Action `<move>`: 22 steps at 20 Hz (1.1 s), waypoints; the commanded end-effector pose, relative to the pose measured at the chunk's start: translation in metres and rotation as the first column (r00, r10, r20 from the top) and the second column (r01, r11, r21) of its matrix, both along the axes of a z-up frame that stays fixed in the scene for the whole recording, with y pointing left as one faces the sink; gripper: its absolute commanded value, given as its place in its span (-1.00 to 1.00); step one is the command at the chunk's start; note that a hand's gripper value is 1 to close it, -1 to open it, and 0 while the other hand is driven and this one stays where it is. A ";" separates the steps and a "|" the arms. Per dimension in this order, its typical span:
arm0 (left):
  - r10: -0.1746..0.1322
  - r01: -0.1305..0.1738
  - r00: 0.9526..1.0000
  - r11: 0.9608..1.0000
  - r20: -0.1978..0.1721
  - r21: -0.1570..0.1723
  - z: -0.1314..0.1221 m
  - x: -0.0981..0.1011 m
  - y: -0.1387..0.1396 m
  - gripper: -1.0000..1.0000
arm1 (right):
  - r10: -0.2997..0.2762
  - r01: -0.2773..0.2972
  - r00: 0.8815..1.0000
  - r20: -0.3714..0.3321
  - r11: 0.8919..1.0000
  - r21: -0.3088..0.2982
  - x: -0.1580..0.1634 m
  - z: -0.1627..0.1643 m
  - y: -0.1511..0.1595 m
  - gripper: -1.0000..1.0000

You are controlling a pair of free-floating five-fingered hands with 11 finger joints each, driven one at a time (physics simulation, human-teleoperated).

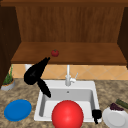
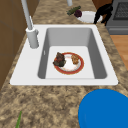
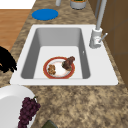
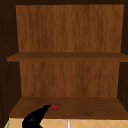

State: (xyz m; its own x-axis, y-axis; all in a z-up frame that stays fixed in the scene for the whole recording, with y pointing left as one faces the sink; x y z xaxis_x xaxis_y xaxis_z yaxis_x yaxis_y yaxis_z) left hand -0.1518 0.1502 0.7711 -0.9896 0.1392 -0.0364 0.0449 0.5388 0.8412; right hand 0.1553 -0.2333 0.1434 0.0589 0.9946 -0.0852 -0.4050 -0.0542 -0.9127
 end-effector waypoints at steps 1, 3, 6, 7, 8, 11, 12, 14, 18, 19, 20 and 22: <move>-0.018 0.019 1.000 0.992 -0.008 0.124 -0.002 0.002 0.008 -1.00 | 0.000 0.000 1.000 0.000 1.000 0.000 0.000 0.000 0.000 0.00; -0.016 0.017 1.000 0.990 -0.008 0.142 -0.005 0.002 0.012 -1.00 | 0.000 0.000 1.000 0.000 1.000 0.000 0.000 0.000 0.000 0.00; -0.016 0.018 1.000 0.985 -0.011 0.171 -0.007 0.003 0.018 -1.00 | 0.000 0.000 1.000 0.000 1.000 0.000 0.000 0.000 0.000 0.00; -0.016 0.017 1.000 0.983 -0.012 0.181 -0.008 0.003 0.020 -1.00 | 0.000 0.000 1.000 0.000 1.000 0.000 0.000 0.000 0.000 0.00; -0.015 0.017 1.000 0.981 -0.013 0.191 -0.009 0.004 0.022 -1.00 | 0.000 0.000 1.000 0.000 1.000 0.000 0.000 0.000 0.000 0.00; -0.005 0.010 1.000 0.975 -0.025 0.221 -0.009 0.009 0.025 -1.00 | 0.000 0.000 1.000 0.000 1.000 0.000 0.000 0.000 0.000 0.00; -0.001 0.007 1.000 0.973 -0.027 0.232 -0.009 0.012 0.025 -1.00 | 0.000 0.000 1.000 0.000 1.000 0.000 0.000 0.000 0.000 0.00; 0.004 0.004 0.999 0.967 -0.032 0.255 -0.009 0.016 0.024 -1.00 | 0.000 0.000 1.000 0.000 1.000 0.000 0.000 0.000 0.000 0.00; 0.007 0.004 0.999 0.956 -0.035 0.293 -0.010 0.022 0.025 -1.00 | 0.000 0.000 1.000 0.000 1.000 0.000 0.000 0.000 0.000 0.00; 0.007 0.004 0.999 0.953 -0.035 0.302 -0.010 0.023 0.025 -1.00 | 0.000 0.000 1.000 0.000 1.000 0.000 0.000 0.000 0.000 0.00; 0.008 0.004 0.999 0.950 -0.036 0.311 -0.010 0.024 0.023 -1.00 | 0.000 0.000 1.000 0.000 1.000 0.000 0.000 0.000 0.000 0.00; 0.009 0.003 0.999 0.945 -0.037 0.327 -0.010 0.027 0.020 -1.00 | 0.000 0.000 1.000 0.000 1.000 0.000 0.000 0.000 0.000 0.00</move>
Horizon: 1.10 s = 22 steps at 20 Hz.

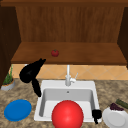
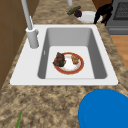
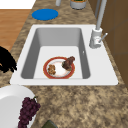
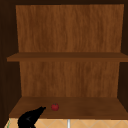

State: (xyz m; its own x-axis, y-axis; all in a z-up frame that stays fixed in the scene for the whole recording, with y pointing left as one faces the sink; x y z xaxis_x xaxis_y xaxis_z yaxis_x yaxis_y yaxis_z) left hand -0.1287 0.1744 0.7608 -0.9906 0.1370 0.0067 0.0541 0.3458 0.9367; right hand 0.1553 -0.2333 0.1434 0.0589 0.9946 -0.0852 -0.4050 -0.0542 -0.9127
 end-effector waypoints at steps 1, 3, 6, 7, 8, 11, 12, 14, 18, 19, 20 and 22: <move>0.002 0.002 1.000 0.992 -0.027 0.124 0.001 0.006 -0.005 -1.00 | 0.000 0.000 1.000 0.000 1.000 0.000 0.000 0.000 0.000 0.00; 0.003 0.001 1.000 0.990 -0.028 0.141 0.002 0.009 -0.008 -1.00 | 0.000 0.000 1.000 0.000 1.000 0.000 0.000 0.000 0.000 0.00; 0.004 0.000 1.000 0.986 -0.028 0.167 0.002 0.015 -0.012 -1.00 | 0.000 0.000 1.000 0.000 1.000 0.000 0.000 0.000 0.000 0.00; 0.005 0.000 1.000 0.985 -0.026 0.175 0.002 0.017 -0.013 -1.00 | 0.000 0.000 1.000 0.000 1.000 0.000 0.000 0.000 0.000 0.00; 0.005 0.000 1.000 0.983 -0.026 0.184 0.002 0.019 -0.015 -1.00 | 0.000 0.000 1.000 0.000 1.000 0.000 0.000 0.000 0.000 0.00; 0.006 -0.001 1.000 0.978 -0.025 0.209 0.002 0.025 -0.018 -1.00 | 0.000 0.000 1.000 0.000 1.000 0.000 0.000 0.000 0.000 0.00; 0.007 -0.001 1.000 0.976 -0.025 0.217 0.002 0.028 -0.018 -1.00 | 0.000 0.000 1.000 0.000 1.000 0.000 0.000 0.000 0.000 0.00; 0.008 -0.002 1.000 0.972 -0.023 0.233 0.001 0.032 -0.020 -1.00 | 0.000 0.000 1.000 0.000 1.000 0.000 0.000 0.000 0.000 0.00; 0.010 -0.004 1.000 0.964 -0.022 0.265 0.001 0.042 -0.023 -1.00 | 0.000 0.000 1.000 0.000 1.000 0.000 0.000 0.000 0.000 0.00; 0.010 -0.004 1.000 0.962 -0.022 0.273 0.001 0.045 -0.024 -1.00 | 0.000 0.000 1.000 0.000 1.000 0.000 0.000 0.000 0.000 0.00; 0.011 -0.004 1.000 0.960 -0.023 0.280 0.001 0.047 -0.024 -1.00 | 0.000 0.000 1.000 0.000 1.000 0.000 0.000 0.000 0.000 0.00; 0.012 -0.005 1.000 0.955 -0.023 0.296 0.001 0.052 -0.026 -1.00 | 0.000 0.000 1.000 0.000 1.000 0.000 0.000 0.000 0.000 0.00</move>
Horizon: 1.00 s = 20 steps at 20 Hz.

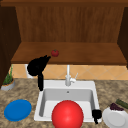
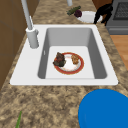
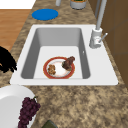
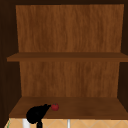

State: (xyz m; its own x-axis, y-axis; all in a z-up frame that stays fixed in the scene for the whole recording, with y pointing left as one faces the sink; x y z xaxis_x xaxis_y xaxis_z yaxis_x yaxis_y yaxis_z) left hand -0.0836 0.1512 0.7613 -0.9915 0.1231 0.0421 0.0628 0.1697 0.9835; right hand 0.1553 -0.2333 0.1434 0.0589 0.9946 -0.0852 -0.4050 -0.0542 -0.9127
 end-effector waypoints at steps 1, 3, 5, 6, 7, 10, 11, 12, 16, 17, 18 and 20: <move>0.001 0.001 1.000 0.992 -0.015 0.124 0.000 0.009 -0.003 -1.00 | 0.000 0.000 1.000 0.000 1.000 0.000 0.000 0.000 0.000 0.00; 0.002 0.000 1.000 0.990 -0.015 0.140 0.000 0.014 -0.005 -1.00 | 0.000 0.000 1.000 0.000 1.000 0.000 0.000 0.000 0.000 0.00; 0.054 -0.054 0.999 0.996 0.002 0.073 0.011 0.009 -0.016 -1.00 | 0.000 0.000 1.000 0.000 1.000 0.000 0.000 0.000 0.000 0.00; 0.013 -0.013 1.000 0.999 -0.013 0.034 0.003 0.012 -0.007 -1.00 | 0.000 0.000 1.000 0.000 1.000 0.000 0.000 0.000 0.000 0.00; 0.025 -0.024 1.000 0.998 -0.016 0.056 0.004 0.014 -0.011 -1.00 | 0.000 0.000 1.000 0.000 1.000 0.000 0.000 0.000 0.000 0.00; 0.014 -0.015 1.000 0.999 0.008 0.052 0.006 0.010 -0.017 -1.00 | 0.000 0.000 1.000 0.000 1.000 0.000 0.000 0.000 0.000 0.00; 0.008 -0.007 1.000 0.999 -0.022 0.051 0.008 0.019 -0.010 -1.00 | 0.000 0.000 1.000 0.000 1.000 0.000 0.000 0.000 0.000 0.00; 0.011 -0.009 0.999 0.999 -0.053 0.049 0.010 0.028 -0.010 -1.00 | 0.000 0.000 1.000 0.000 1.000 0.000 0.000 0.000 0.000 0.00; 0.015 -0.004 0.991 0.996 -0.132 0.087 0.018 0.041 -0.014 -1.00 | 0.000 0.000 1.000 0.000 1.000 0.000 0.000 0.000 0.000 0.00; 0.016 -0.002 0.990 0.995 -0.139 0.103 0.020 0.045 -0.013 -1.00 | 0.000 0.000 1.000 0.000 1.000 0.000 0.000 0.000 0.000 0.00; 0.016 0.000 0.989 0.995 -0.148 0.104 0.022 0.049 -0.014 -1.00 | 0.000 0.000 1.000 0.000 1.000 0.000 0.000 0.000 0.000 0.00; 0.015 0.003 0.986 0.994 -0.165 0.110 0.027 0.056 -0.015 -1.00 | 0.000 0.000 1.000 0.000 1.000 0.000 0.000 0.000 0.000 0.00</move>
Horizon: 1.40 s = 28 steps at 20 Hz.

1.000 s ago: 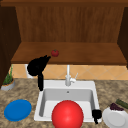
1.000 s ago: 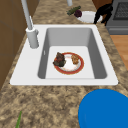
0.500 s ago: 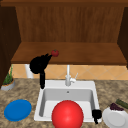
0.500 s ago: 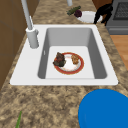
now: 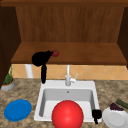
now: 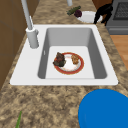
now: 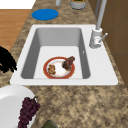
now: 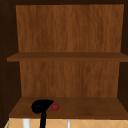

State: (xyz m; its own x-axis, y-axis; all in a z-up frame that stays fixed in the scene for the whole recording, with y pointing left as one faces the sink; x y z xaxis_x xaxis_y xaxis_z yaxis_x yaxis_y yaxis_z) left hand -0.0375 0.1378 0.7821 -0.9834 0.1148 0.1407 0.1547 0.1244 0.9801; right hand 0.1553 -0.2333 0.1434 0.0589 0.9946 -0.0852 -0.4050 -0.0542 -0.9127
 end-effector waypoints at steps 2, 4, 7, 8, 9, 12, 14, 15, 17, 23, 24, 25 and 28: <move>0.002 0.003 0.995 0.998 -0.097 0.059 0.011 0.017 -0.003 -1.00 | 0.000 0.000 1.000 0.000 1.000 0.000 0.000 0.000 0.000 0.00; 0.000 0.004 0.996 0.999 -0.093 0.041 0.026 0.030 -0.009 -1.00 | 0.000 0.000 1.000 0.000 1.000 0.000 0.000 0.000 0.000 0.00; -0.002 0.006 0.994 0.999 -0.110 0.040 0.043 0.042 -0.013 -1.00 | 0.000 0.000 1.000 0.000 1.000 0.000 0.000 0.000 0.000 0.00; -0.007 0.011 0.993 0.999 -0.116 0.037 0.048 0.045 -0.016 -1.00 | 0.000 0.000 1.000 0.000 1.000 0.000 0.000 0.000 0.000 0.00; -0.011 0.016 0.992 0.999 -0.125 0.041 0.051 0.047 -0.018 -1.00 | 0.000 0.000 1.000 0.000 1.000 0.000 0.000 0.000 0.000 0.00; -0.004 0.012 0.988 0.999 -0.157 0.049 0.057 0.056 -0.022 -1.00 | 0.000 0.000 1.000 0.000 1.000 0.000 0.000 0.000 0.000 0.00; 0.001 0.009 0.985 0.998 -0.173 0.055 0.061 0.064 -0.024 -1.00 | 0.000 0.000 1.000 0.000 1.000 0.000 0.000 0.000 0.000 0.00; 0.001 0.010 0.982 0.998 -0.187 0.061 0.061 0.067 -0.024 -1.00 | 0.000 0.000 1.000 0.000 1.000 0.000 0.000 0.000 0.000 0.00; -0.002 0.012 0.977 0.999 -0.213 0.049 0.063 0.075 -0.026 -1.00 | 0.000 0.000 1.000 0.000 1.000 0.000 0.000 0.000 0.000 0.00; -0.004 0.023 0.956 0.998 -0.294 0.059 0.067 0.106 -0.024 -1.00 | 0.000 0.000 1.000 0.000 1.000 0.000 0.000 0.000 0.000 0.00; -0.007 0.024 0.951 0.998 -0.310 0.052 0.068 0.111 -0.024 -1.00 | 0.000 0.000 1.000 0.000 1.000 0.000 0.000 0.000 0.000 0.00; -0.010 0.025 0.945 0.999 -0.327 0.040 0.068 0.115 -0.024 -1.00 | 0.000 0.000 1.000 0.000 1.000 0.000 0.000 0.000 0.000 0.00; -0.019 0.030 0.926 0.999 -0.378 0.022 0.069 0.128 -0.024 -1.00 | 0.000 0.000 1.000 0.000 1.000 0.000 0.000 0.000 0.000 0.00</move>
